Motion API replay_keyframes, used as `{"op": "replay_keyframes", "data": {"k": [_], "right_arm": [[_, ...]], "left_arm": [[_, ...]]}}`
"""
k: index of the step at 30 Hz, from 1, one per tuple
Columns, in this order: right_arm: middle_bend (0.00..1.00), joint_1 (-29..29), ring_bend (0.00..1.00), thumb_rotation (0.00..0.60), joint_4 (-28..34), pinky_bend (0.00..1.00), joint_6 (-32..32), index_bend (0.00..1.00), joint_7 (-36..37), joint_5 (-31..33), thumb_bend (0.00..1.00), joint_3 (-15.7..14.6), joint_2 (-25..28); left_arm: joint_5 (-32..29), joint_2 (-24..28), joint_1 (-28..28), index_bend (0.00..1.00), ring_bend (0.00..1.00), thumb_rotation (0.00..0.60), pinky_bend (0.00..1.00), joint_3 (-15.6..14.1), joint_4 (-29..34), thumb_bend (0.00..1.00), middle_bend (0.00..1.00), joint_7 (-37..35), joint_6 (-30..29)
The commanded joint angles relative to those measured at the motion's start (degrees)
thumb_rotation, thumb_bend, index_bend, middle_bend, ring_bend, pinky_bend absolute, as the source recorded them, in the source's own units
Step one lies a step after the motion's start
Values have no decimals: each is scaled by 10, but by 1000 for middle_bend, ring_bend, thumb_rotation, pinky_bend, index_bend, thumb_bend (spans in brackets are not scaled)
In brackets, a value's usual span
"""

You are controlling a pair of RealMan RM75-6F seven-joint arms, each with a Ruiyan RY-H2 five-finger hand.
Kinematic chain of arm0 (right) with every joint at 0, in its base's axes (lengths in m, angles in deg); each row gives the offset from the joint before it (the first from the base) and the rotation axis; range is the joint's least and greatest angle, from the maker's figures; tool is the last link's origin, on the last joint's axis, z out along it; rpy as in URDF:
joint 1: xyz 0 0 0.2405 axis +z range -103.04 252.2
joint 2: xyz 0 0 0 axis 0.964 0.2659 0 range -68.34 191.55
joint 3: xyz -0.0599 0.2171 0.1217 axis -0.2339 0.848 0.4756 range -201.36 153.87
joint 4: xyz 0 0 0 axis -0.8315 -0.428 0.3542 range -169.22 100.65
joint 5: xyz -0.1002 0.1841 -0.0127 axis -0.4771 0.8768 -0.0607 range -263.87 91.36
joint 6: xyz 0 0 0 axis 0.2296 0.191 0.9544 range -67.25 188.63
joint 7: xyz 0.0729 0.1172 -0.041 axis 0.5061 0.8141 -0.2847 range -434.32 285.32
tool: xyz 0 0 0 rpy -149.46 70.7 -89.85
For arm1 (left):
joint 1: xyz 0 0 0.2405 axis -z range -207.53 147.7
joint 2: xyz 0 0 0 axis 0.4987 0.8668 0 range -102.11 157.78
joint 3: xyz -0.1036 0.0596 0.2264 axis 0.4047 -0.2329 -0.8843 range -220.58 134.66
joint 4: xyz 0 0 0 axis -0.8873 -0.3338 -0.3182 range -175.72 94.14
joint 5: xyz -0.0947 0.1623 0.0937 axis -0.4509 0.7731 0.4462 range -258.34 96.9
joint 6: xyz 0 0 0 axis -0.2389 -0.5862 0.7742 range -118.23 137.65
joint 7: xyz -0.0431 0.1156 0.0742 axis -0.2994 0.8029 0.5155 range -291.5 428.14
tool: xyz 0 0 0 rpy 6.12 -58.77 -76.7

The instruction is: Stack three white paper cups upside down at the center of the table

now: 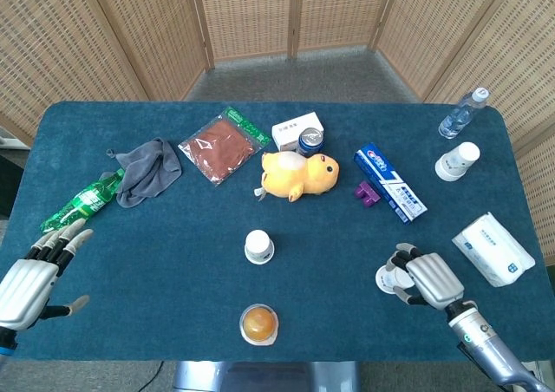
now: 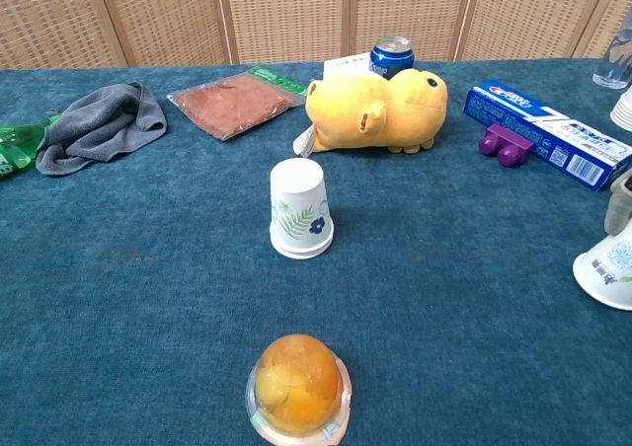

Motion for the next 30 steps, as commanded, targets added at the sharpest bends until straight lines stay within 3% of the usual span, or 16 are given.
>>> {"op": "replay_keyframes", "data": {"k": [1, 9, 16, 22, 30], "right_arm": [[409, 3, 199, 600, 20, 609, -7, 422, -4, -6, 389, 2, 10], [410, 32, 199, 600, 114, 609, 1, 422, -55, -13, 383, 29, 50], [410, 86, 199, 600, 199, 610, 57, 422, -128, 13, 382, 76, 67], [410, 138, 199, 600, 252, 610, 115, 422, -197, 53, 372, 115, 55], [409, 198, 199, 600, 276, 622, 171, 422, -282, 117, 373, 151, 10]], "left_arm": [[0, 0, -1, 0, 0, 600, 104, 1, 0, 234, 0, -1, 1], [8, 3, -4, 0, 0, 600, 104, 4, 0, 234, 0, -5, 3], [15, 6, -7, 0, 0, 600, 104, 5, -1, 235, 0, -13, 2], [15, 8, -7, 0, 0, 600, 104, 9, -3, 235, 0, -20, 5], [20, 17, -8, 0, 0, 600, 105, 11, -8, 235, 0, -45, 2]]}}
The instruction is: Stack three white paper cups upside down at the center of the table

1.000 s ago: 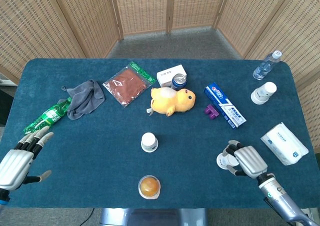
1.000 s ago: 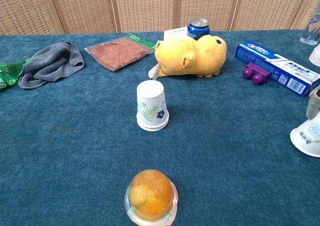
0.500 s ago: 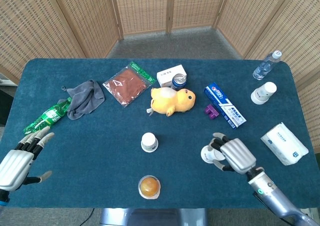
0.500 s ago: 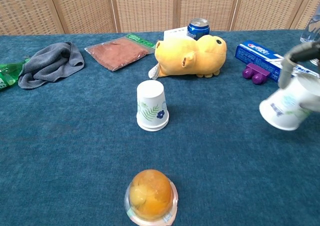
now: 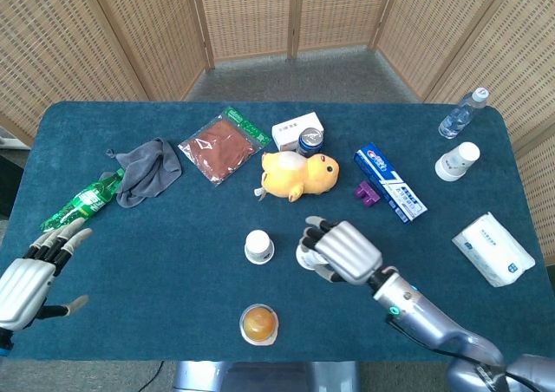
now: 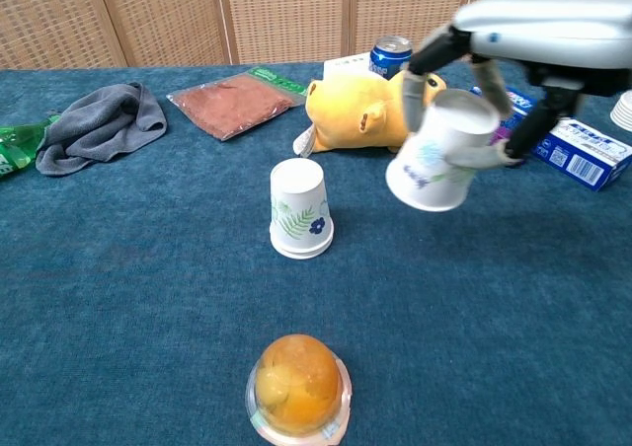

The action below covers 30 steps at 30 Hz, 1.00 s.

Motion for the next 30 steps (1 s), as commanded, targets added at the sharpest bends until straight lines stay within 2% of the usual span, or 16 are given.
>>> {"op": "replay_keyframes", "data": {"k": [1, 16, 30], "right_arm": [[409, 28, 199, 600, 11, 622, 22, 422, -36, 33, 372, 18, -26], [410, 132, 199, 600, 1, 622, 59, 421, -151, 173, 369, 65, -92], [410, 200, 199, 600, -45, 622, 59, 421, -190, 246, 368, 60, -138]], "left_arm": [[1, 4, -1, 0, 0, 600, 105, 1, -3, 235, 0, -10, -2], [12, 15, -3, 0, 0, 600, 104, 3, -9, 235, 0, -43, -4], [13, 17, -5, 0, 0, 600, 104, 6, -12, 235, 0, -50, -5]]}}
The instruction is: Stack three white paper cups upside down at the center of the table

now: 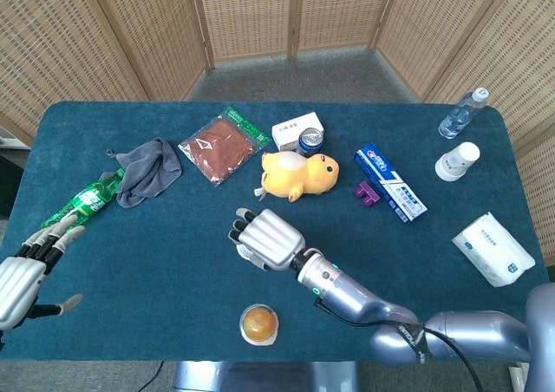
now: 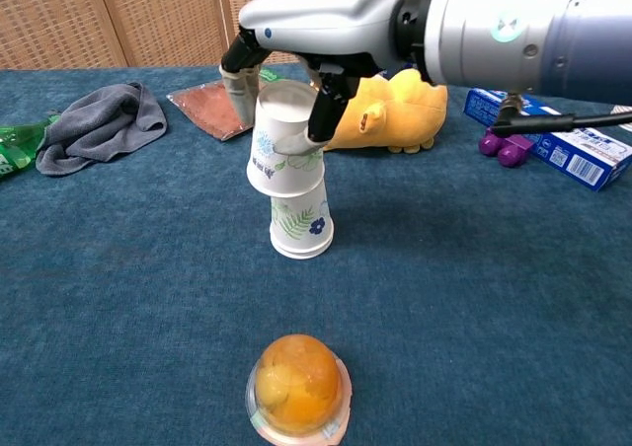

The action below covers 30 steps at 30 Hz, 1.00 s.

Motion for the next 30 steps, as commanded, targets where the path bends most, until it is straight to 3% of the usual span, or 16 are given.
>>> {"op": "replay_keyframes", "data": {"k": [1, 9, 13, 18, 25, 30], "right_arm": [[410, 9, 200, 600, -9, 622, -2, 421, -3, 8, 368, -3, -6], [402, 26, 199, 600, -20, 622, -4, 385, -9, 27, 342, -18, -8], [347, 30, 164, 600, -11, 622, -9, 147, -8, 37, 337, -23, 0], [247, 31, 83, 600, -4, 613, -20, 13, -6, 40, 330, -30, 7], [213, 14, 55, 600, 29, 592, -68, 1, -6, 17, 329, -34, 36], [152, -55, 3, 600, 58, 446, -163, 22, 8, -38, 327, -62, 79]], "left_arm": [[0, 1, 0, 0, 0, 600, 104, 0, -1, 235, 0, -1, 0], [-2, 1, 0, 0, 0, 600, 104, 2, -2, 234, 0, -3, 2], [-4, 1, 0, 0, 0, 600, 104, 4, -2, 236, 0, -3, 2], [-3, 0, 0, 0, 0, 600, 104, 4, -2, 235, 0, -1, 3], [-4, 0, -1, 0, 0, 600, 104, 4, -2, 234, 0, -1, 4], [-3, 0, -3, 0, 0, 600, 104, 5, -2, 236, 0, 1, -1]]}}
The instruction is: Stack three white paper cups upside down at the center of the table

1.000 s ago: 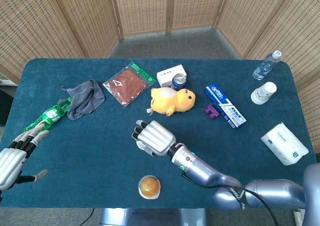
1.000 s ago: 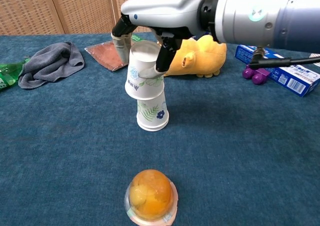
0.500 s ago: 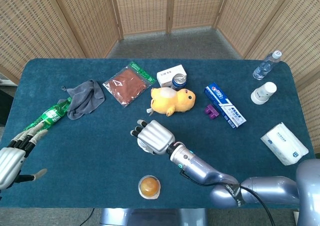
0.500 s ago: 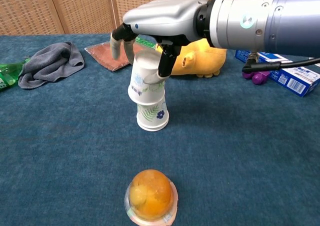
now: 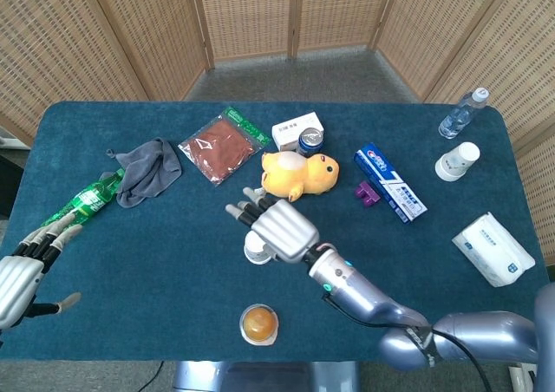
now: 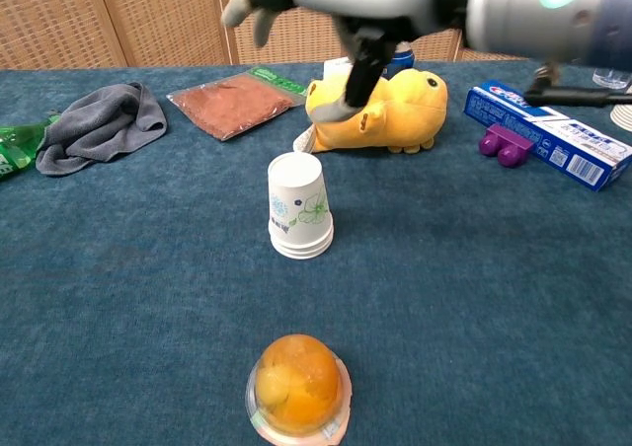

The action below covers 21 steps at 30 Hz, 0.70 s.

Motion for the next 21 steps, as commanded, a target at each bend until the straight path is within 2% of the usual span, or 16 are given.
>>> {"op": "replay_keyframes", "data": {"k": [1, 5, 13, 21], "right_arm": [[138, -71, 0, 600, 22, 409, -83, 24, 23, -53, 325, -32, 44], [123, -138, 0, 600, 10, 309, -141, 28, 87, -95, 329, -62, 80], [121, -265, 0, 600, -64, 302, -250, 43, 248, -187, 323, -115, 127], [121, -355, 0, 600, -167, 303, -327, 60, 363, -229, 302, -136, 129]], "left_arm": [[3, -1, -1, 0, 0, 600, 104, -1, 1, 236, 0, 3, -1], [8, -4, -4, 0, 0, 600, 104, -3, 4, 235, 0, 14, -2], [5, -14, -8, 0, 0, 600, 104, -5, 12, 236, 0, 46, 1], [4, -23, -12, 0, 0, 600, 105, -6, 19, 235, 0, 72, 2]]}}
